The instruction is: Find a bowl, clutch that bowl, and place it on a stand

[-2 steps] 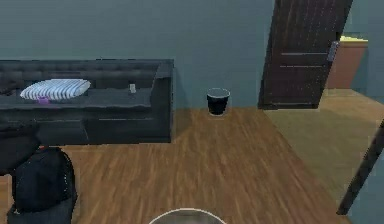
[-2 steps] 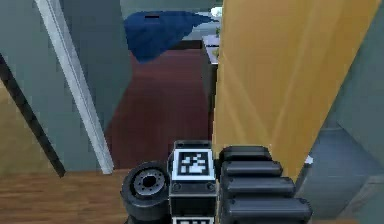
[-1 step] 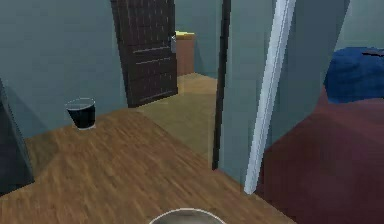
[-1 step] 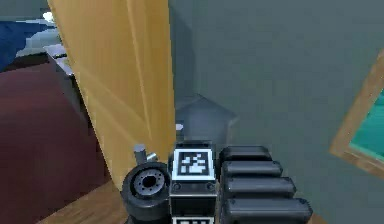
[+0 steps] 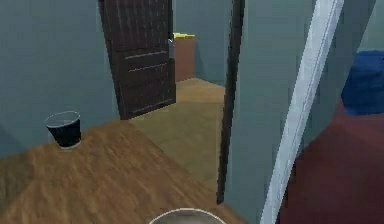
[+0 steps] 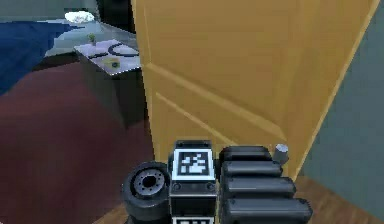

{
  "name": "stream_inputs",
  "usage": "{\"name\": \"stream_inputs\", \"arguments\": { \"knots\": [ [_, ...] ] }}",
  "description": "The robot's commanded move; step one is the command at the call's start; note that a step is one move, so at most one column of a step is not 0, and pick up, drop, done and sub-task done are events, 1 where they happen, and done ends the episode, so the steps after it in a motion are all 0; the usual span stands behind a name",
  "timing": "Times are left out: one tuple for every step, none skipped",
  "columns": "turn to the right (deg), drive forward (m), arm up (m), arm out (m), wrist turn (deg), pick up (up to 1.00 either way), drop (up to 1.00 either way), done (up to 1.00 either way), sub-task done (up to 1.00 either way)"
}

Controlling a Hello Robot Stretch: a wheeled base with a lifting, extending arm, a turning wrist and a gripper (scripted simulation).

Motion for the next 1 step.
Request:
{"name": "stream_inputs", "arguments": {
  "knots": [
    [45.0,0.0,0.0,0.0,0.0,0.0,0.0,0.0,0.0]
  ]
}}
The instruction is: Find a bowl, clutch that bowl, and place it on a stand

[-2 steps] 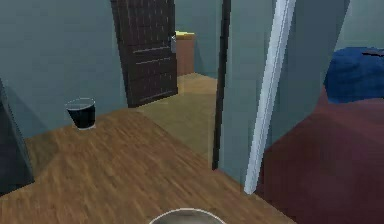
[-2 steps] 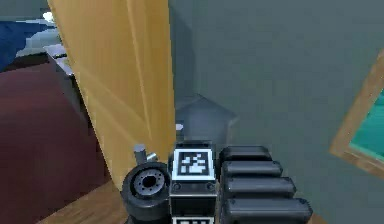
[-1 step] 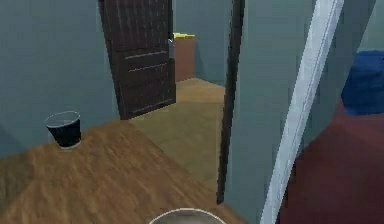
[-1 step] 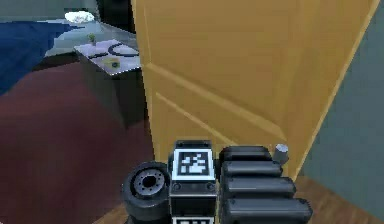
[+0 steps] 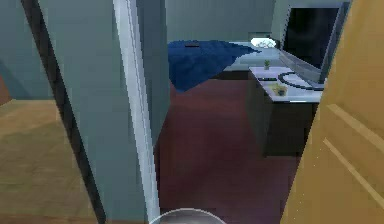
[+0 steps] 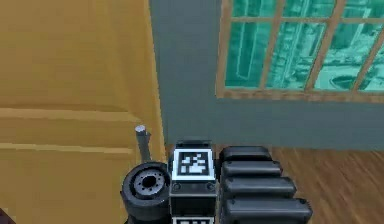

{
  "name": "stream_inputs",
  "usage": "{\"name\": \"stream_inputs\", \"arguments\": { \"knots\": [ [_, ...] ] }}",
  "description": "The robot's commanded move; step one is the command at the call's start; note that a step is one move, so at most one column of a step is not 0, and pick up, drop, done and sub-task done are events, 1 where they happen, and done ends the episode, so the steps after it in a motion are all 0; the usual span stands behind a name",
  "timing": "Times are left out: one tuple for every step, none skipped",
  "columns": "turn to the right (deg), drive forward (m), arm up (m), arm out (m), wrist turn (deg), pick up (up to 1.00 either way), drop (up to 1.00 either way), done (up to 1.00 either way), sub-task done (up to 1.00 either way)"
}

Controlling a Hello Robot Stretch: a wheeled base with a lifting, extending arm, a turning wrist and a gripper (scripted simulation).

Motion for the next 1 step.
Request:
{"name": "stream_inputs", "arguments": {
  "knots": [
    [9.0,0.0,0.0,0.0,0.0,0.0,0.0,0.0,0.0]
  ]
}}
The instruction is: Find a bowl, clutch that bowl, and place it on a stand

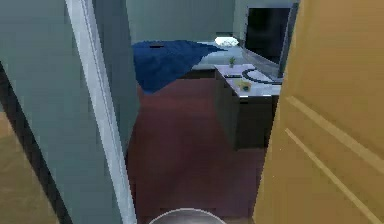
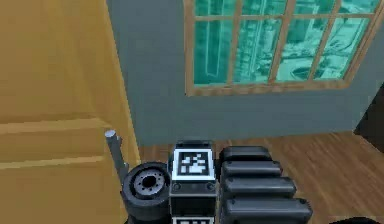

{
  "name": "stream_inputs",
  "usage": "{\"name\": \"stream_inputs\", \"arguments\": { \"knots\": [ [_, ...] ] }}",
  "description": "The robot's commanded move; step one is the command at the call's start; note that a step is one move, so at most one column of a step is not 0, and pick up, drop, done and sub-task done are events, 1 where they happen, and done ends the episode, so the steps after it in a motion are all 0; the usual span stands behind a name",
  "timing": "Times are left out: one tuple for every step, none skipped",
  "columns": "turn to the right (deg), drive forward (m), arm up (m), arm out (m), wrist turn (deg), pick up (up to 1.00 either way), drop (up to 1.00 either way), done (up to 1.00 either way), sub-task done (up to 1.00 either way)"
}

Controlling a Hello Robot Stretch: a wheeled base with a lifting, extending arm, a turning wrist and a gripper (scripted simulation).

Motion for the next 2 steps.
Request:
{"name": "stream_inputs", "arguments": {
  "knots": [
    [0.0,1.0,0.0,0.0,0.0,0.0,0.0,0.0,0.0],
    [0.0,1.0,0.0,0.0,0.0,0.0,0.0,0.0,0.0]
  ]
}}
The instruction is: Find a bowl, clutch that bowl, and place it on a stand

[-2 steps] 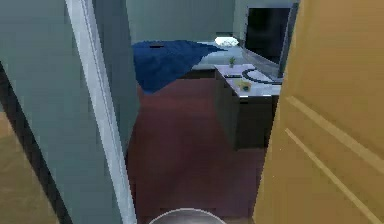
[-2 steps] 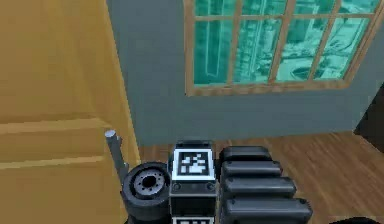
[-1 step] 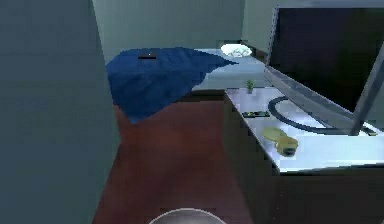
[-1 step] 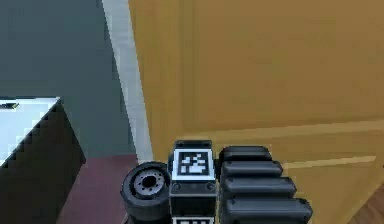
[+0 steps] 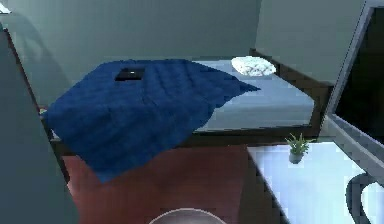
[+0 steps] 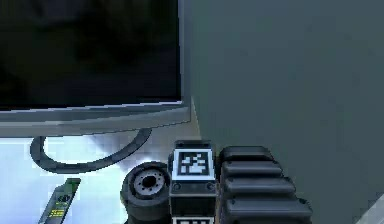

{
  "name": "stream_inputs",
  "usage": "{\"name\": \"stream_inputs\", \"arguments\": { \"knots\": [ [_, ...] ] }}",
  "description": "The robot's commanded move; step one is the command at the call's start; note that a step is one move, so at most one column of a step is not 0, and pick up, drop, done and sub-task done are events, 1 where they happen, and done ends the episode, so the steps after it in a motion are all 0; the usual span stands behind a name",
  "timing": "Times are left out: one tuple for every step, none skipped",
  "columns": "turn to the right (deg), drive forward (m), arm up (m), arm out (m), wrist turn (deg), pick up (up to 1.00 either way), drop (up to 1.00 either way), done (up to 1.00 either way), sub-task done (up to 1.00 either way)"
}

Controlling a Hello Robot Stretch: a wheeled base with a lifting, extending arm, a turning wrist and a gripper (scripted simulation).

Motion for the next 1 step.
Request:
{"name": "stream_inputs", "arguments": {
  "knots": [
    [0.0,0.4,0.0,0.0,0.0,0.0,0.0,0.0,0.0]
  ]
}}
